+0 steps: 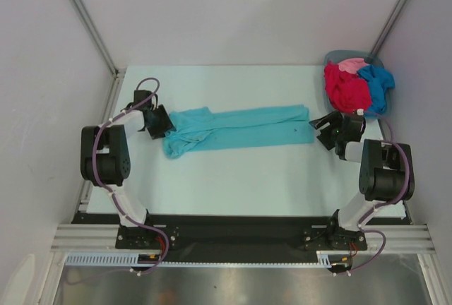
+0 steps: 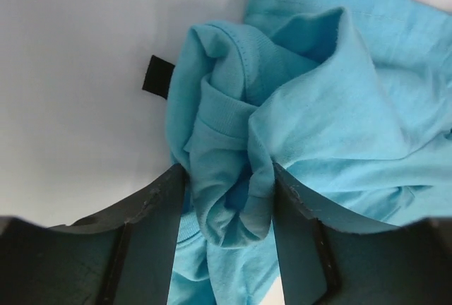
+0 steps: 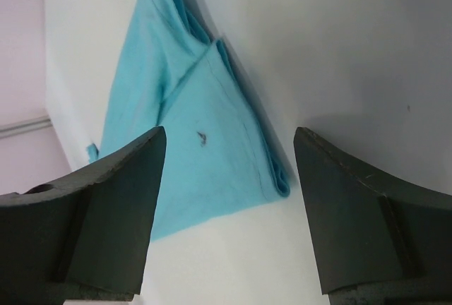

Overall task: Fold and stack the t-shirts
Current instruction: Fold the tshirt

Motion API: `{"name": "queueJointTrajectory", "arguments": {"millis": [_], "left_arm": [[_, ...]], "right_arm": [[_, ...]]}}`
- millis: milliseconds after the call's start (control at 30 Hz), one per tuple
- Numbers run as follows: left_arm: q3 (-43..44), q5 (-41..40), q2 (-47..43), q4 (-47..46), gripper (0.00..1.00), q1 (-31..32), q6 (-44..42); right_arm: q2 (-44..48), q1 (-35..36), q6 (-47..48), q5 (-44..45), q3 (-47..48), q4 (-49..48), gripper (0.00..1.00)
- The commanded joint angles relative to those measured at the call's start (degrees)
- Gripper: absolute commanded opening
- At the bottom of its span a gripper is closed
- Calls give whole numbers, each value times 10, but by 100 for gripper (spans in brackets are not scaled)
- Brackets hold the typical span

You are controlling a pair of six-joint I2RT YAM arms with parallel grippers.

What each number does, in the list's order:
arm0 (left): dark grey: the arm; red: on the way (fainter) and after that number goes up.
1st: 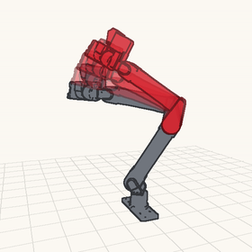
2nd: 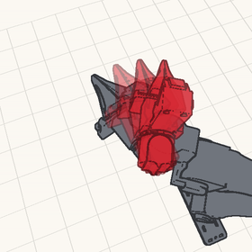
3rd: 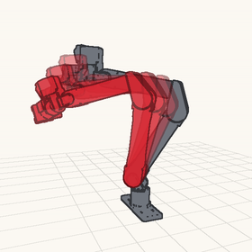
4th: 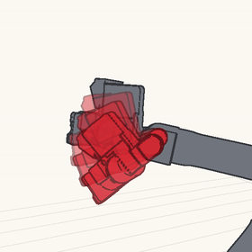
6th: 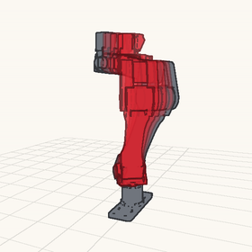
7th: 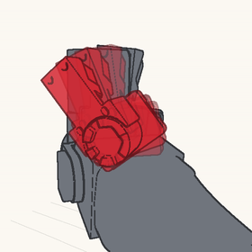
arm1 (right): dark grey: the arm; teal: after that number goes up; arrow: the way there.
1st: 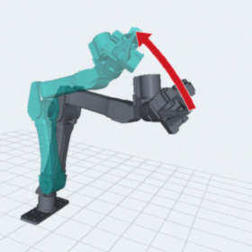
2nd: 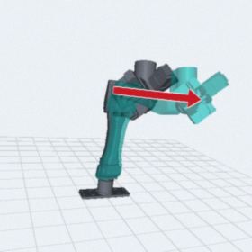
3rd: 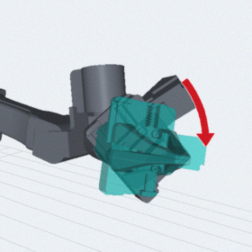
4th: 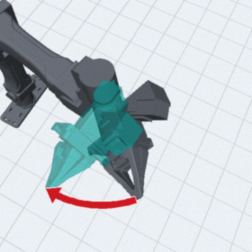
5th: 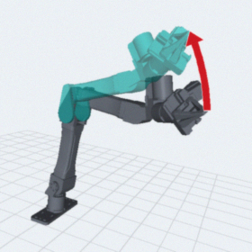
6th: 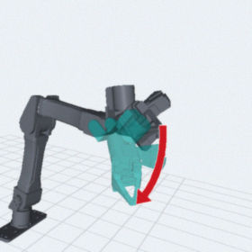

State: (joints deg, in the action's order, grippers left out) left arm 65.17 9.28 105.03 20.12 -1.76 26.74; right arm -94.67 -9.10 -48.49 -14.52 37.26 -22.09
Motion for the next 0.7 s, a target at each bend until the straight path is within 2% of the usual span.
{"name": "queueJointTrajectory", "arguments": {"millis": [0, 133, 433, 667], "left_arm": [[0, 50, 3, -23, 55, -2, -8], [-7, 58, 0, -28, 52, -1, -6], [-25, 43, -31, -14, 46, 12, -5], [-25, 32, -47, -3, 45, 13, -11]], "right_arm": [[-39, -11, -14, -51, -3, -88, 78], [-99, -7, -23, -87, 24, -111, 76], [-157, 69, 20, -62, 149, -3, 74], [-145, 85, 50, -10, 170, 81, 72]]}}
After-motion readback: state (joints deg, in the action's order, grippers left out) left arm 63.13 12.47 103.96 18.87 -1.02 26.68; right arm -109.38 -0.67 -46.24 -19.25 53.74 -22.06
